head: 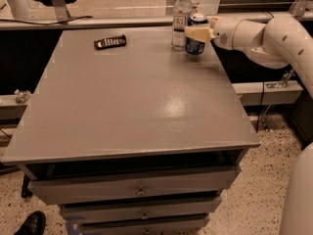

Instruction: Move pepsi can near blue plastic bottle

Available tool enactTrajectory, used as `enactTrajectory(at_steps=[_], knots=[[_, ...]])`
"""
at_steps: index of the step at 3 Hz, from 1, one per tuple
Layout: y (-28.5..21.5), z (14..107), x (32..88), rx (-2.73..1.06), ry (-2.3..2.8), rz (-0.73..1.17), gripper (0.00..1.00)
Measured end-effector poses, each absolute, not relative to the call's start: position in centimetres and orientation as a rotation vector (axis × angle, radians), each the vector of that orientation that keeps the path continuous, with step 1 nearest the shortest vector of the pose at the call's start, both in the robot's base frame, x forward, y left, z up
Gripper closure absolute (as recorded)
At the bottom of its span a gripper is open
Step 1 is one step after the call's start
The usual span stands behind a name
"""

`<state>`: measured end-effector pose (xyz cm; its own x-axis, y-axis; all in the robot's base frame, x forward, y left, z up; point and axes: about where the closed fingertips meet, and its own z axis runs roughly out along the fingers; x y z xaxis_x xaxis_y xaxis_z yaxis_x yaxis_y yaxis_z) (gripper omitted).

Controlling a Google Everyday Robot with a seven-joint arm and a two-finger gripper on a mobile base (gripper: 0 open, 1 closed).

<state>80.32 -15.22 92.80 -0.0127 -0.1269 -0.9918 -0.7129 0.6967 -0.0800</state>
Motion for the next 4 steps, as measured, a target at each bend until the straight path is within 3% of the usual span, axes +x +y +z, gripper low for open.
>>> enactTrajectory(at_steps=[1, 4], knots=[[-14.67, 92.02, 80.95, -0.692, 1.543, 0.569, 0.82], [-14.78, 91.43, 80.93, -0.698, 1.548, 0.577, 0.13]])
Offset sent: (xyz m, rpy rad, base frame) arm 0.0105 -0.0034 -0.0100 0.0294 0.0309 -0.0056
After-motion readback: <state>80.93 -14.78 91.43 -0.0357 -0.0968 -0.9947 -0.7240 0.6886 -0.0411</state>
